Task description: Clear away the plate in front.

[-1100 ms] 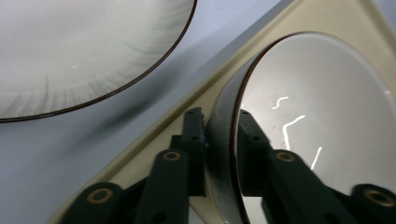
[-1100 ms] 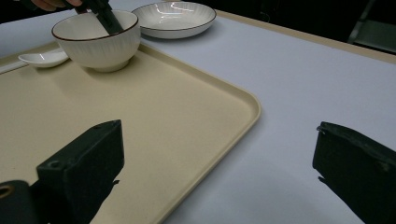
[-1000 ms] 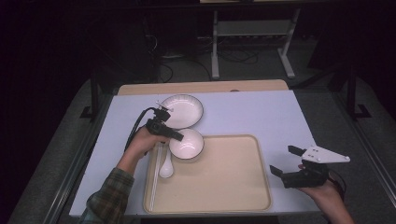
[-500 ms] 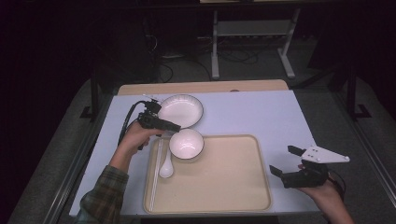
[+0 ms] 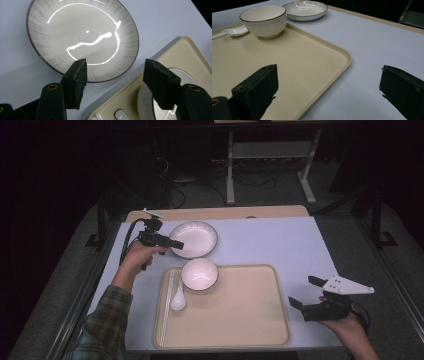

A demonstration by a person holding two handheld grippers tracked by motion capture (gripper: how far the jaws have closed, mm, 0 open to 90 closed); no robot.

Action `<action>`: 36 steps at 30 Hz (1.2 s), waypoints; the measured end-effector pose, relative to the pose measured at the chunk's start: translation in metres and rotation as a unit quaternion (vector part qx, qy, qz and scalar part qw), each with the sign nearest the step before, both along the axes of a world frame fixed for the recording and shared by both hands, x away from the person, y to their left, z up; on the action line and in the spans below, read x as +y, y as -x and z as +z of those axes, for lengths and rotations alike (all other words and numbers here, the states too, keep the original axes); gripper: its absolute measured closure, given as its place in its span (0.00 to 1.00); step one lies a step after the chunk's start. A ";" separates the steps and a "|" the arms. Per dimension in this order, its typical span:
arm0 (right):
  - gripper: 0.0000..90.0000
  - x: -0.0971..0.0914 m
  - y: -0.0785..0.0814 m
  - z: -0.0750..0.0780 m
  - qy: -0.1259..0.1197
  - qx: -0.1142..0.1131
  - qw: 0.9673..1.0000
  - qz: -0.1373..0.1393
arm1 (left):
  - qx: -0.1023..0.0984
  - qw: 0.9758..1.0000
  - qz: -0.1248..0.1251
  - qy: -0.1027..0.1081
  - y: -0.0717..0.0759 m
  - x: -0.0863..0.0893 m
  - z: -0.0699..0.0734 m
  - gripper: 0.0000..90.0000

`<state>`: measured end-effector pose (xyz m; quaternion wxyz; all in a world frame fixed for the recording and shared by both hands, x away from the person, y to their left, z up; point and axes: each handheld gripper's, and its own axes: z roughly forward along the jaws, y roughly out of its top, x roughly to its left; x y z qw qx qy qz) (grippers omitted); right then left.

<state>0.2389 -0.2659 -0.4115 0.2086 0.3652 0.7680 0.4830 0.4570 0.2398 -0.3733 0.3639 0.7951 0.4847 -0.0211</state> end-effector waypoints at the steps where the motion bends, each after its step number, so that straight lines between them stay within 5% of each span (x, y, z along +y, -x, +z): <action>1: 0.02 0.000 0.000 0.000 0.000 0.000 1.000 0.000 | 0.001 1.000 0.004 -0.002 -0.002 0.001 0.000 0.39; 14: 0.02 -0.001 0.000 0.000 0.000 0.001 1.000 -0.001 | 0.005 0.998 0.055 -0.006 -0.021 0.018 -0.007 0.37; 21: 0.02 -0.001 0.000 0.000 0.000 0.001 1.000 -0.001 | 0.028 0.996 0.084 -0.015 -0.031 0.027 -0.022 0.38; 28: 0.02 -0.001 0.000 0.000 0.000 0.000 1.000 -0.001 | 0.062 0.993 0.101 -0.006 -0.041 0.032 -0.039 0.47; 36: 0.02 -0.001 0.000 0.000 0.000 0.001 1.000 0.000 | 0.076 0.991 0.113 0.000 -0.045 0.028 -0.048 0.59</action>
